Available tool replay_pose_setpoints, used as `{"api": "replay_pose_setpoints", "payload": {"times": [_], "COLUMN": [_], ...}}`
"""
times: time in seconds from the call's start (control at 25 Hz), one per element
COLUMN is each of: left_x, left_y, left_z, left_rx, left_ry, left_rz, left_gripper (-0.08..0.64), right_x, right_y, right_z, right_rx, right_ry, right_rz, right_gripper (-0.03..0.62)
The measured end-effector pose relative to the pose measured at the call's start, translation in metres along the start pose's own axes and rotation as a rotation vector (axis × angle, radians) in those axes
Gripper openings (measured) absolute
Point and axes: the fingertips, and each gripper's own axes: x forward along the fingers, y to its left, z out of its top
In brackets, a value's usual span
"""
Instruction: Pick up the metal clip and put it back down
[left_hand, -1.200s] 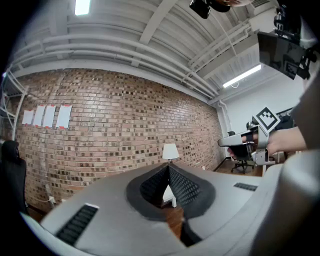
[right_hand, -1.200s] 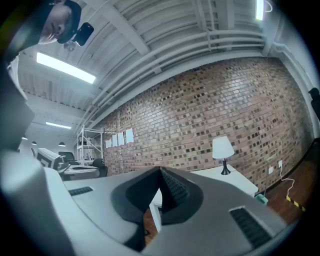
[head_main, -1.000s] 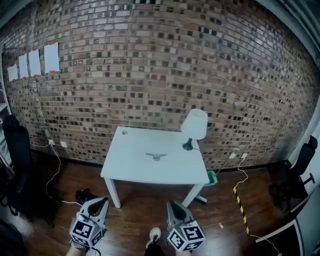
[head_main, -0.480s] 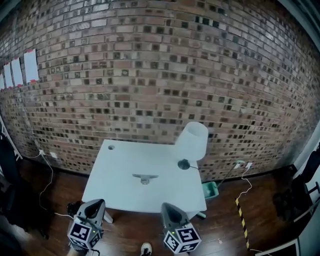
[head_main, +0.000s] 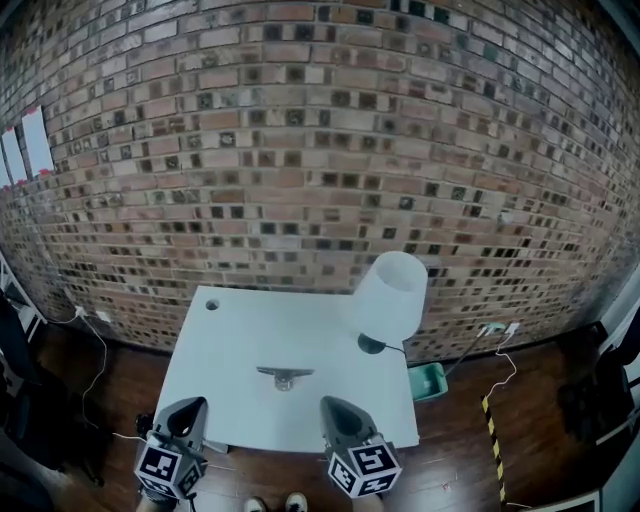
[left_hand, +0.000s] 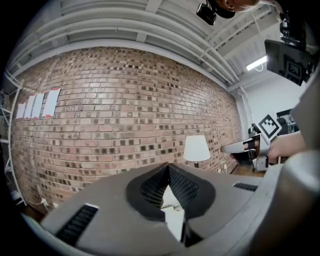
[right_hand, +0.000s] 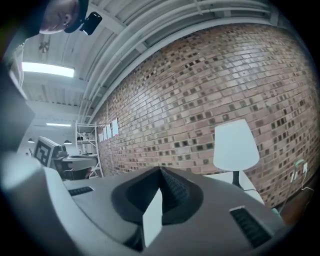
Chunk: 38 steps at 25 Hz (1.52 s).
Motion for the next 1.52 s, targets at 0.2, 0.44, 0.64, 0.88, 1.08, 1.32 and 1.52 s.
{"api": "replay_pose_setpoints", "payload": {"times": [0.2,0.44,0.64,0.88,1.08,1.32,1.52], "left_x": [0.017,0.022,0.017,0.017,0.022,0.019,0.018], "left_y": [0.009,0.028,0.048,0.065,0.076,0.090,0.091], "left_z": [-0.008,-0.029,-0.050,-0.060,-0.064,-0.079,-0.081], "left_rx": [-0.034,-0.045,-0.037,-0.057,-0.059,-0.059,-0.086], "left_ry": [0.058,0.091,0.110,0.148,0.177,0.206,0.237], "left_rz": [-0.023,-0.013,0.011,0.043,0.055,0.081,0.092], "left_gripper": [0.017,0.017,0.017,0.017,0.017,0.017,0.017], "right_x": [0.044,0.100,0.142,0.183,0.202,0.212,0.217], "right_y": [-0.019,-0.028,-0.027,-0.038,-0.033,-0.033,-0.038], "right_z": [-0.041,-0.083,-0.122,-0.197,-0.235,-0.270,-0.284], "right_rx": [-0.134,-0.496,-0.681,-0.874,-0.929,-1.058,-1.217], "right_ry": [0.190,0.408,0.530,0.730,0.800,0.870,0.897], "right_rz": [-0.017,0.015,0.083,0.173,0.215,0.212,0.184], "right_gripper": [-0.018,0.046,0.082,0.189,0.189,0.187,0.187]}}
